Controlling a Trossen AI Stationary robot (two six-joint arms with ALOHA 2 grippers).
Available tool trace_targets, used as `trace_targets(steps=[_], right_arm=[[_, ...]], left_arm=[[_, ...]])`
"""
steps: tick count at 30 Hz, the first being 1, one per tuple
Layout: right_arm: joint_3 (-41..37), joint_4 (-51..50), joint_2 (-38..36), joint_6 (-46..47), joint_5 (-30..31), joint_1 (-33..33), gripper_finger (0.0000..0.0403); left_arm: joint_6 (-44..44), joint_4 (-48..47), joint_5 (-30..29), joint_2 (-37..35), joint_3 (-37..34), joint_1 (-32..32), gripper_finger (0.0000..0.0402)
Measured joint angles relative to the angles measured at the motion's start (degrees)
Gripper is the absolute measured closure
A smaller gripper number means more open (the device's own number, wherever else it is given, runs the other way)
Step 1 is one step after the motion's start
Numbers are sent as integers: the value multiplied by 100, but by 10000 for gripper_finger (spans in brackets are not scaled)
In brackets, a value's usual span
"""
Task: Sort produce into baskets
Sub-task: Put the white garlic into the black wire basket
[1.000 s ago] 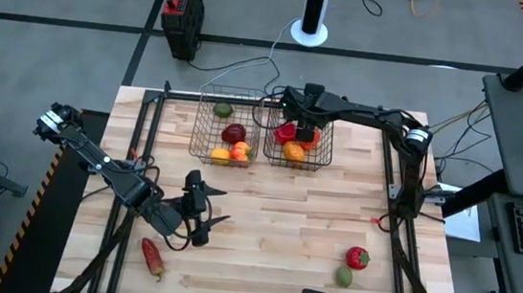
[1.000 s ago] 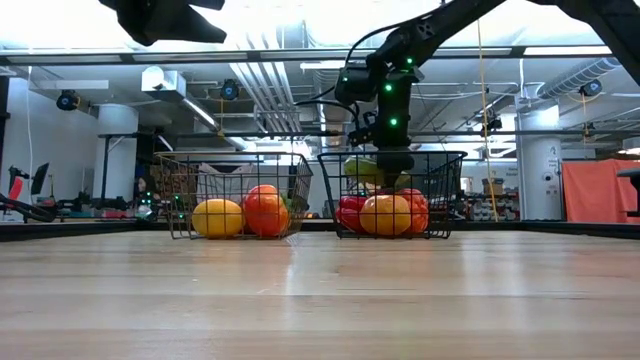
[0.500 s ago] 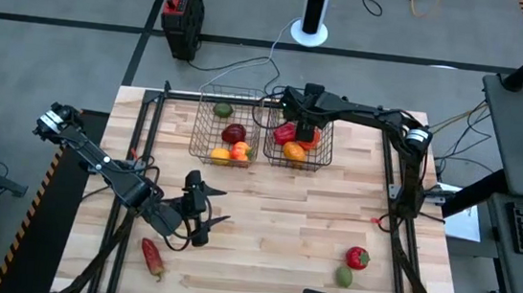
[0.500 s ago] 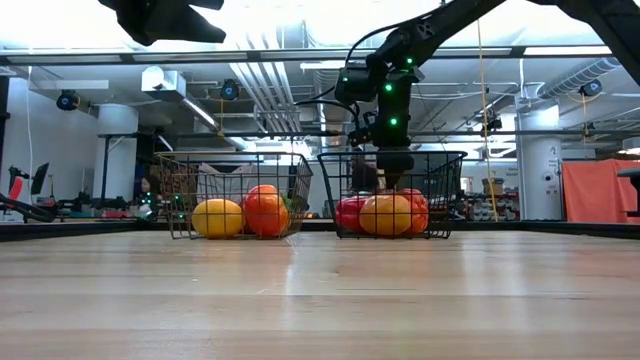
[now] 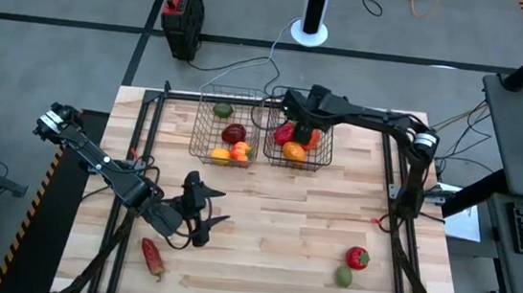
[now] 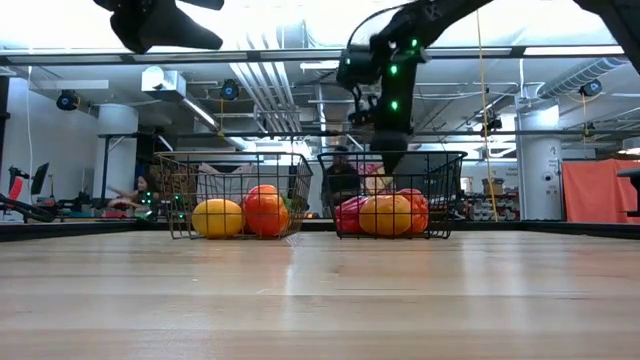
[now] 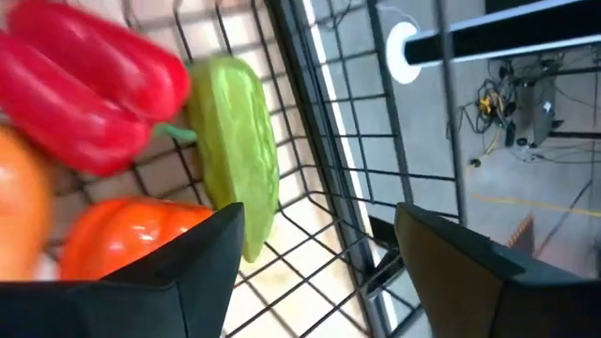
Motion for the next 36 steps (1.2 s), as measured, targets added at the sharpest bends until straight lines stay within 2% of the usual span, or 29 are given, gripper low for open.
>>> trace_targets(steps=[3,6,9,16,24,29,31,36], right_arm=[[0,-62,-245,336,-2,177,141],[-2,-143,-521,671,-55,388,146],[-18,-254,-796,970,-181,624,149],[-208,-251,-1366,1631,-304,1358,149],[-425,-153,-1543,2453,-300,2461,145],[-602,103,-1545,2851,8,3191,147],[-642,111,-1545,3041,217,3441,147],[-673,162,-1545,3483,455,3907,140]], left_arm=[[-346,-67,238,0,0,-5,117],[-517,-185,741,0,2,-5,118],[-856,-639,1104,2,130,-27,119],[-1961,-2898,1244,470,1156,-276,119],[-2296,-5114,2343,1721,2294,-795,119],[-2918,-6439,2525,2388,2807,-1209,119],[-3193,-6766,2622,2509,2930,-1381,119],[-3728,-6797,2881,2448,2766,-1807,119]])
